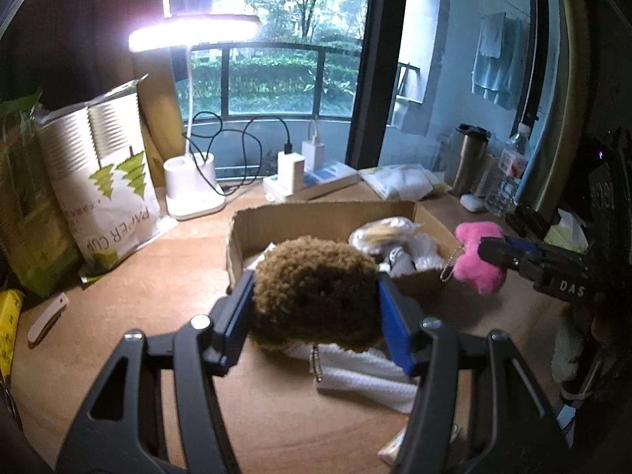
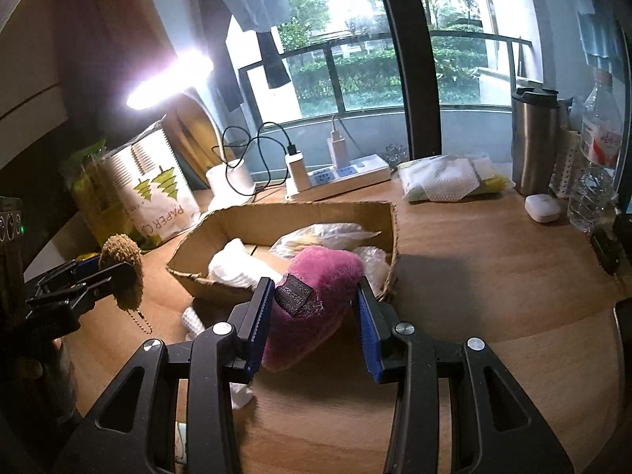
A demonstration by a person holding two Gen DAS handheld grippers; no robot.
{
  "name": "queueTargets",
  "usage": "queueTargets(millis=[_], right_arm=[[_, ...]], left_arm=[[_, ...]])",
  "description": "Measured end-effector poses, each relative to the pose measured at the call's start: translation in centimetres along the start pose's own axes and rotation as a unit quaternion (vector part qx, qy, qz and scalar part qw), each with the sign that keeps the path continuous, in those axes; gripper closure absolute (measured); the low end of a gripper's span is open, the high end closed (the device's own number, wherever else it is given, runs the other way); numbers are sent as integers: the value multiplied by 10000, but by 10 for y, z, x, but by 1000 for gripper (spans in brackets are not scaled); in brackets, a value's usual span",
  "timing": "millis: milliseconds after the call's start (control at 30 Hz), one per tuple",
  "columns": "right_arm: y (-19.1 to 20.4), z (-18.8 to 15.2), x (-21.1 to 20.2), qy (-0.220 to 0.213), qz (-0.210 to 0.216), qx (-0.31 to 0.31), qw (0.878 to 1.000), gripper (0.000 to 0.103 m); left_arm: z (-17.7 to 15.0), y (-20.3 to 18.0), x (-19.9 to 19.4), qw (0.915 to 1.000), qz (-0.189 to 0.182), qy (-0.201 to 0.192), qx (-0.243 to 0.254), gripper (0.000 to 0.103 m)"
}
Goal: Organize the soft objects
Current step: 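Lift the sponge with the left gripper while the right carries the plush over the box, then open the left gripper to drop the sponge into the box while the right releases the plush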
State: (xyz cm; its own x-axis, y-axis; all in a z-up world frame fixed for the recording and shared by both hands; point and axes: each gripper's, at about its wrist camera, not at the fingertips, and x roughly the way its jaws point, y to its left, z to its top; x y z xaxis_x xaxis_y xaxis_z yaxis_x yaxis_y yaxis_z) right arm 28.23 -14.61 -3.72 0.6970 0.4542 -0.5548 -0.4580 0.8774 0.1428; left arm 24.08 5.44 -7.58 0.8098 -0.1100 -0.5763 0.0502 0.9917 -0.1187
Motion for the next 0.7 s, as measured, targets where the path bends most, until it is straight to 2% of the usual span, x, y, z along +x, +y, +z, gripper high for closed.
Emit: queueTargets(millis=[400, 700], right_arm=[[-21, 18, 17, -77, 122, -18, 9999, 60], [-22, 27, 42, 68, 251, -303, 9992, 60]], left_arm=[[23, -10, 39, 9998, 109, -61, -135, 43], [30, -11, 82, 9991, 82, 120, -411, 43]])
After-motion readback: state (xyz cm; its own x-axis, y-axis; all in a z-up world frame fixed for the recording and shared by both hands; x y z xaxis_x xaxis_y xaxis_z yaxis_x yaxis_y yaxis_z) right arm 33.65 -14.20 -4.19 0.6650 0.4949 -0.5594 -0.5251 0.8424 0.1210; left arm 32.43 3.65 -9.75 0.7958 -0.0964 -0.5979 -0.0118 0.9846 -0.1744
